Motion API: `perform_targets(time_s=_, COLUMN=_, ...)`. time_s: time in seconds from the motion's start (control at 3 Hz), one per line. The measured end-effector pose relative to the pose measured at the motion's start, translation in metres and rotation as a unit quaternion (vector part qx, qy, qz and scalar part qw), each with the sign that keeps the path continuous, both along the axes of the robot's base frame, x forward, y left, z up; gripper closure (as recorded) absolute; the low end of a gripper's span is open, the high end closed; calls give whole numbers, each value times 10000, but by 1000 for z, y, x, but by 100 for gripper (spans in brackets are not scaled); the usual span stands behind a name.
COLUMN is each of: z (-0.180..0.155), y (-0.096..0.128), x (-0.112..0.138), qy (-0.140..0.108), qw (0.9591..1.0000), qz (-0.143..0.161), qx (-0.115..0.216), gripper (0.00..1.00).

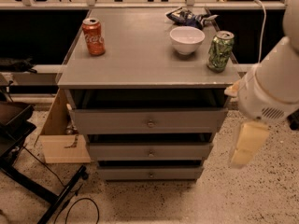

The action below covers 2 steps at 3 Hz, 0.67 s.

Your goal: Open top drawer

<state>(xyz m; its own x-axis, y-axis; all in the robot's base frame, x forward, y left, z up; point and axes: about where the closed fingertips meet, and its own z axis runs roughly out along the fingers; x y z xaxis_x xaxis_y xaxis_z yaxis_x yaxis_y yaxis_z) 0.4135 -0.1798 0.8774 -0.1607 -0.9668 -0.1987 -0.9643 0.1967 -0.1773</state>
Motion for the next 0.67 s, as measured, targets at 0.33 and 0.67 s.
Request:
perform_targets(time_s=0.33, z=-32, y=10, x=-15, qy=95, qw=9999, qz=63, qx=81, gripper=0)
perform_targets(time_s=0.67, z=-68, y=31, x=-18, qy=166, qw=9994, qz=233, qx=171, gripper=0)
